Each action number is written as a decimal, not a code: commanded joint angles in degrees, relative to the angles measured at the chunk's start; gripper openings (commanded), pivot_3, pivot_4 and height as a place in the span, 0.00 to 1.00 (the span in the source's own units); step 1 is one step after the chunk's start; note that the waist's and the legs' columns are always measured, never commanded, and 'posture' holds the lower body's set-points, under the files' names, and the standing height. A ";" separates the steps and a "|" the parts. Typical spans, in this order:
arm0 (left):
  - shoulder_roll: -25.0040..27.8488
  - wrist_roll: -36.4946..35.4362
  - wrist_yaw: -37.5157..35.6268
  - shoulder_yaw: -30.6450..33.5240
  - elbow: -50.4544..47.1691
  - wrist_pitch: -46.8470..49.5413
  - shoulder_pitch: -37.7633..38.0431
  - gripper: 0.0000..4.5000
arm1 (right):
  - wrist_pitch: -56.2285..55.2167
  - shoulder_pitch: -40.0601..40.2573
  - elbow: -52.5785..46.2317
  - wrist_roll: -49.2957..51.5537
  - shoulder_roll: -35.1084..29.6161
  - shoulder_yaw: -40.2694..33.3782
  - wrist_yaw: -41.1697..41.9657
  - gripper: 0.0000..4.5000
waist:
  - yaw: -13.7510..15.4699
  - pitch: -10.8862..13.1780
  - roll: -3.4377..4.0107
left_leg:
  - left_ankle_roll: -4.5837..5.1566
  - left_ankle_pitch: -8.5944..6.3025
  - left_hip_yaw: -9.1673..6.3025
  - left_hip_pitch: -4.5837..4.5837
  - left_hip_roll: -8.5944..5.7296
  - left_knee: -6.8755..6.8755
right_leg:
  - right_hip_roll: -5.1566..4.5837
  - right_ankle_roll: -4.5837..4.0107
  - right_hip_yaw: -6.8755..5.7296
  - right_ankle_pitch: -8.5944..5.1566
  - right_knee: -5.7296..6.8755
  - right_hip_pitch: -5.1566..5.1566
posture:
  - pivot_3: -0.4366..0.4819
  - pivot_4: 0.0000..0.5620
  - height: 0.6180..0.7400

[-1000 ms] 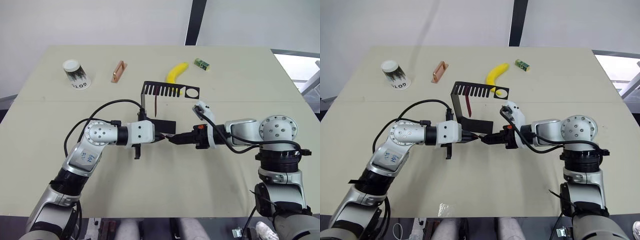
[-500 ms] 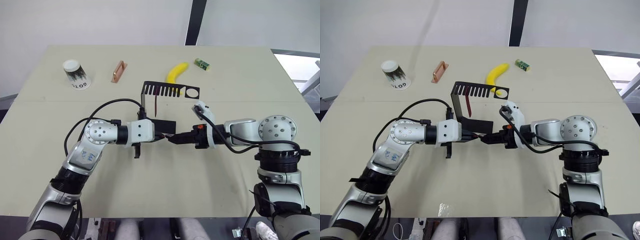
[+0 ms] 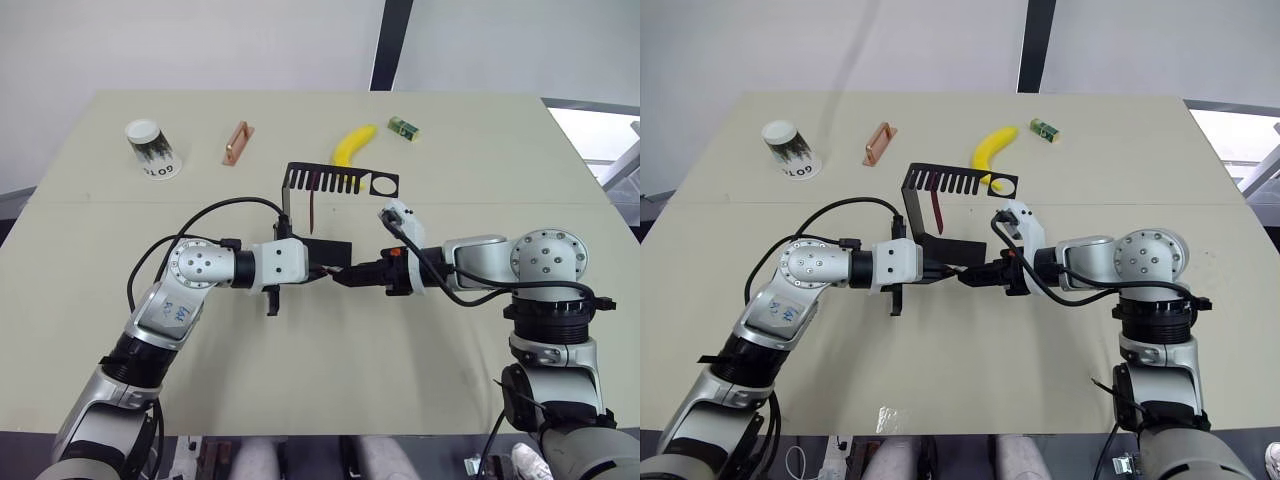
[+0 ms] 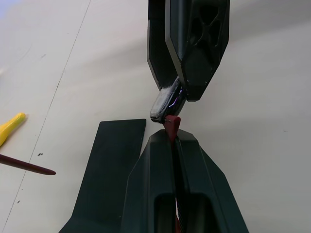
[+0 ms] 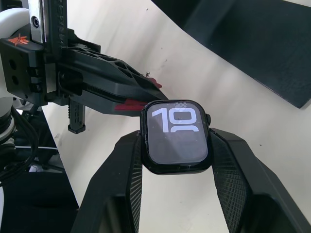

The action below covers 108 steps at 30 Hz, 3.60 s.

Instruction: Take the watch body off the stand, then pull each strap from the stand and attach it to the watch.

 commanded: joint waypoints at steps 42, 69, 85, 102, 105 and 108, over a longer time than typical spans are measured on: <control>-1.01 -0.17 0.62 0.61 -0.59 -2.35 -1.58 0.00 | 0.28 -1.19 -3.44 0.85 1.28 1.51 2.28 0.34 | -0.01 0.00 0.00 | 0.00 0.00 -0.01 0.00 0.00 0.01 | -0.01 0.00 -0.01 0.00 0.01 -0.01 | 0.48 0.27 1.00; 17.89 -30.12 -9.56 21.27 -18.43 22.71 11.23 0.99 | -62.58 14.76 -21.08 -39.03 -24.21 21.00 51.94 0.34 | 0.28 0.01 0.00 | 0.11 -0.06 -0.22 -0.14 -0.06 0.24 | 0.01 0.00 -0.05 0.00 -0.11 0.04 | 0.48 0.27 1.00; 17.22 -27.06 -8.12 18.26 -18.83 15.10 14.25 0.99 | -74.77 18.14 -18.64 -47.80 -20.50 19.98 54.34 0.34 | 0.21 0.01 0.00 | 0.10 -0.06 -0.26 -0.09 -0.04 0.35 | 0.04 0.00 -0.04 0.00 0.00 0.06 | 0.48 0.27 1.00; 19.58 -29.59 -9.32 31.55 -16.51 12.18 31.00 0.99 | -71.57 18.56 -12.57 -51.72 -9.68 27.38 52.66 0.34 | -0.78 0.00 -0.01 | 0.11 -0.07 -0.40 -0.01 -0.06 0.34 | -0.01 0.00 -0.10 0.00 0.11 0.11 | 0.48 0.27 1.00; 19.86 -27.63 -10.77 31.01 -15.26 9.07 33.05 0.99 | -73.52 19.75 -9.84 -55.97 -9.41 30.38 52.37 0.34 | -0.78 0.00 -0.01 | 0.12 -0.08 -0.45 0.00 -0.11 0.36 | -0.04 0.00 -0.11 0.00 0.09 0.15 | 0.48 0.27 1.00; 20.66 -26.22 -12.71 29.99 -14.19 6.18 33.90 0.99 | -74.87 20.20 -7.87 -58.69 -8.87 31.50 51.87 0.34 | -1.02 0.00 -0.01 | 0.11 -0.08 -0.44 0.00 -0.11 0.35 | -0.02 0.00 -0.12 0.00 0.09 0.13 | 0.48 0.27 1.00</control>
